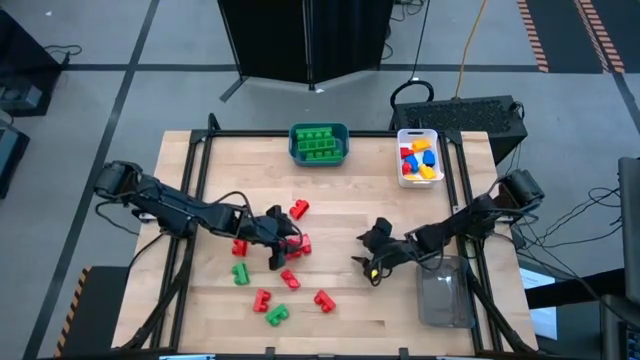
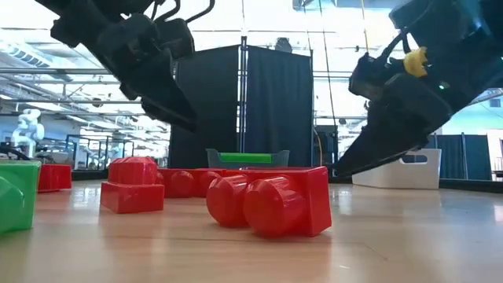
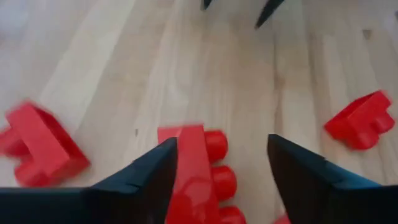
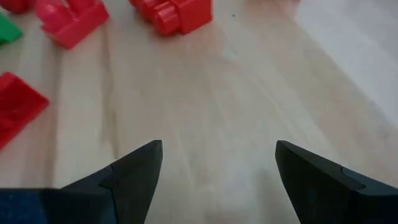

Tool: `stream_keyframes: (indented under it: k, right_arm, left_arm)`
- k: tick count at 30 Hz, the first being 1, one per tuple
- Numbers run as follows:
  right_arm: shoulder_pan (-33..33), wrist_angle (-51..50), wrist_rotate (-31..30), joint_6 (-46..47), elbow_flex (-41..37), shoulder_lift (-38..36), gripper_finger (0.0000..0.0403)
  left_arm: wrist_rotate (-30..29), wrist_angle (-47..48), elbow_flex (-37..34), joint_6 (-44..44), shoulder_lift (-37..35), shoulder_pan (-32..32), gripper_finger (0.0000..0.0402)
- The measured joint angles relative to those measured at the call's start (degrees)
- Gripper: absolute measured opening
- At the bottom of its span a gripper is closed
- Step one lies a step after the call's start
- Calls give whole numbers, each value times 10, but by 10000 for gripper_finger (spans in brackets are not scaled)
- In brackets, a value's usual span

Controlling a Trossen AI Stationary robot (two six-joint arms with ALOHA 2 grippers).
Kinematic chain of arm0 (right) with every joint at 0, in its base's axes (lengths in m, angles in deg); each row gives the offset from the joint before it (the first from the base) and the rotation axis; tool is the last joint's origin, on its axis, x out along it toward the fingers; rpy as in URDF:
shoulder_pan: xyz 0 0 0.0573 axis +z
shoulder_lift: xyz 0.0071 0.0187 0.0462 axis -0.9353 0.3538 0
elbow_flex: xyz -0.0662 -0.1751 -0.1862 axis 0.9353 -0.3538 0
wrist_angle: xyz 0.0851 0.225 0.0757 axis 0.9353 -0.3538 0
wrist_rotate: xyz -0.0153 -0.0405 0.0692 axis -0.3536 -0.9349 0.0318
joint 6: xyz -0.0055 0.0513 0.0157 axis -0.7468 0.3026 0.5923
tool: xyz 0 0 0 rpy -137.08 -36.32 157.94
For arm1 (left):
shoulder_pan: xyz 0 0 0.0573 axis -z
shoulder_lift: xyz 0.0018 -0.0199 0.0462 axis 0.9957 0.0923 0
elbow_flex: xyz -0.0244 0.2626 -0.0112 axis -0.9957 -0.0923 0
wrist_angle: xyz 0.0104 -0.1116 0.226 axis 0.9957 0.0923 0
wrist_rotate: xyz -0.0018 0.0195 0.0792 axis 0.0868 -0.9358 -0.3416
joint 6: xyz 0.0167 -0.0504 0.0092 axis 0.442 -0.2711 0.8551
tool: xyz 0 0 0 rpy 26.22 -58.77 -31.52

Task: Sort blocks by size
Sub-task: Put the three stud red game piece into the blue bin

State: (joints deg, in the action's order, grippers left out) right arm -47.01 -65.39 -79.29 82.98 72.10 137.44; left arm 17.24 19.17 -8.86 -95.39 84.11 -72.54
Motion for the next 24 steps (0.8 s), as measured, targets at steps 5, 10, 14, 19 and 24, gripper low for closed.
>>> stream_keyframes:
  k: [5, 10, 14, 19, 24]
  right_arm:
    - [15, 22, 2, 1, 2, 0, 299]
    - [27, 39, 0, -1, 2, 0, 299]
    - [28, 43, -2, 1, 2, 0, 299]
    - [28, 53, -3, -1, 2, 0, 299]
    - [28, 57, -3, -10, 2, 0, 299]
  left_arm:
    - [-7, 17, -1, -17, 31, 0, 315]
    - [-7, 15, -1, -18, 74, 0, 351]
    - [-8, 17, -1, -18, 105, 1, 354]
    - [-19, 12, 1, -14, 133, 1, 354]
    - [-26, 12, 1, -13, 137, 1, 318]
